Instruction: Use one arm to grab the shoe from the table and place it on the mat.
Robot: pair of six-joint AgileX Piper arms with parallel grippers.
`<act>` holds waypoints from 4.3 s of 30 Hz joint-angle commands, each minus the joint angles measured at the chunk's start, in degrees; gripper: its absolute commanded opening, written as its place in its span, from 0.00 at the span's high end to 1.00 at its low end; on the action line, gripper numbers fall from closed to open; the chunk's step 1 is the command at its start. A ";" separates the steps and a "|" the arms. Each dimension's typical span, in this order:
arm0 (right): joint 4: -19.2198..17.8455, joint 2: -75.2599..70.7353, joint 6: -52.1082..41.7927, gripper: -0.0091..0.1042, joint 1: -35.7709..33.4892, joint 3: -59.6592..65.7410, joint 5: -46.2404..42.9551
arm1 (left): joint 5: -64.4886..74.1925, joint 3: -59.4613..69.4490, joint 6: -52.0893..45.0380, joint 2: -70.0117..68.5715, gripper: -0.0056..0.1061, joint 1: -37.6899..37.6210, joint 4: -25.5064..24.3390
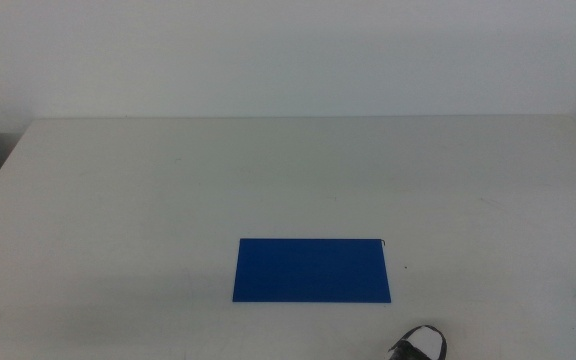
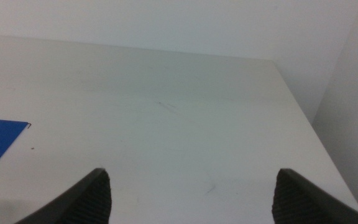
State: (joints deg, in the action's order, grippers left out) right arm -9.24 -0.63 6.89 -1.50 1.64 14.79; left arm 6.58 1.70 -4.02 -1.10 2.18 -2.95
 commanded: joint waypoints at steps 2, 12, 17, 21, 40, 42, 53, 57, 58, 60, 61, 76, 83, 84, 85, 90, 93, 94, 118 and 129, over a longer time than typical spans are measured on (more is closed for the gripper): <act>0.60 -1.44 -0.37 0.33 0.12 -0.42 -4.04 | -4.64 0.29 0.34 -0.42 0.11 -0.22 0.49; 0.79 3.67 -0.37 0.33 0.12 -9.89 0.65 | -4.64 0.29 0.34 -0.42 0.11 -0.22 0.49; 1.43 11.25 -0.37 0.33 0.12 -15.56 0.65 | -4.64 0.29 0.34 -0.42 0.11 -0.22 0.49; 2.27 17.84 -0.37 0.33 0.12 -21.01 0.65 | -4.64 0.29 0.34 -0.42 0.11 -0.22 0.49; 11.67 42.87 16.47 0.33 -1.96 -51.84 37.07 | -4.64 0.29 0.34 -0.42 0.11 -0.22 0.49; 10.95 44.72 23.15 0.33 -3.97 -54.44 40.62 | -4.64 0.29 0.34 -0.42 0.11 -0.22 0.49; 5.63 57.90 51.41 0.33 -26.79 -58.16 47.73 | -4.64 0.29 0.34 -0.42 0.11 -0.22 0.49; 6.18 63.13 60.90 0.33 -34.14 -58.16 47.79 | -4.64 0.29 0.34 -0.42 0.11 -0.22 0.49; 6.18 64.54 63.66 0.33 -35.48 -58.16 47.79 | -4.64 0.29 0.34 -0.42 0.11 -0.22 0.49; 5.69 67.40 69.10 0.33 -37.42 -58.23 47.79 | -4.64 0.29 0.34 -0.42 0.11 -0.22 0.49; 5.54 68.86 71.55 0.33 -38.41 -58.40 47.79 | -4.64 0.29 0.34 -0.42 0.11 -0.22 0.49; 5.79 84.15 90.78 0.33 -46.84 -63.35 43.37 | -4.64 0.29 0.34 -0.42 0.11 -0.22 0.49; 5.29 86.07 92.90 0.33 -46.84 -63.35 43.71 | -4.64 0.29 0.34 -0.42 0.11 -0.22 0.49; 4.96 86.07 92.90 0.33 -46.84 -63.35 43.71 | -4.64 0.29 0.34 -0.42 0.11 -0.22 0.49; 4.64 86.07 92.90 0.33 -46.84 -63.35 43.71 | -4.64 0.29 0.34 -0.42 0.11 -0.22 0.49; 2.03 86.07 92.90 0.33 -46.84 -63.35 43.71 | -4.64 0.29 0.34 -0.42 0.11 -0.22 0.49; 0.03 86.07 92.90 0.33 -46.84 -63.35 43.71 | -4.64 0.29 0.34 -0.42 0.11 -0.22 0.49; -0.54 86.07 92.90 0.33 -46.84 -63.35 43.71 | -4.64 0.29 0.34 -0.42 0.11 -0.22 0.49; 5.21 94.69 95.50 0.37 -46.84 -63.23 40.47 | -4.64 0.29 0.34 -0.42 0.11 -0.22 0.49; 5.39 98.12 95.24 0.41 -46.84 -63.18 39.11 | -4.64 0.29 0.34 -0.42 0.11 -0.22 0.49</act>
State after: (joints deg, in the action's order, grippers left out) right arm -3.39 99.43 102.70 -48.29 -60.22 53.32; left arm 6.58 1.70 -4.02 -1.10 2.18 -2.95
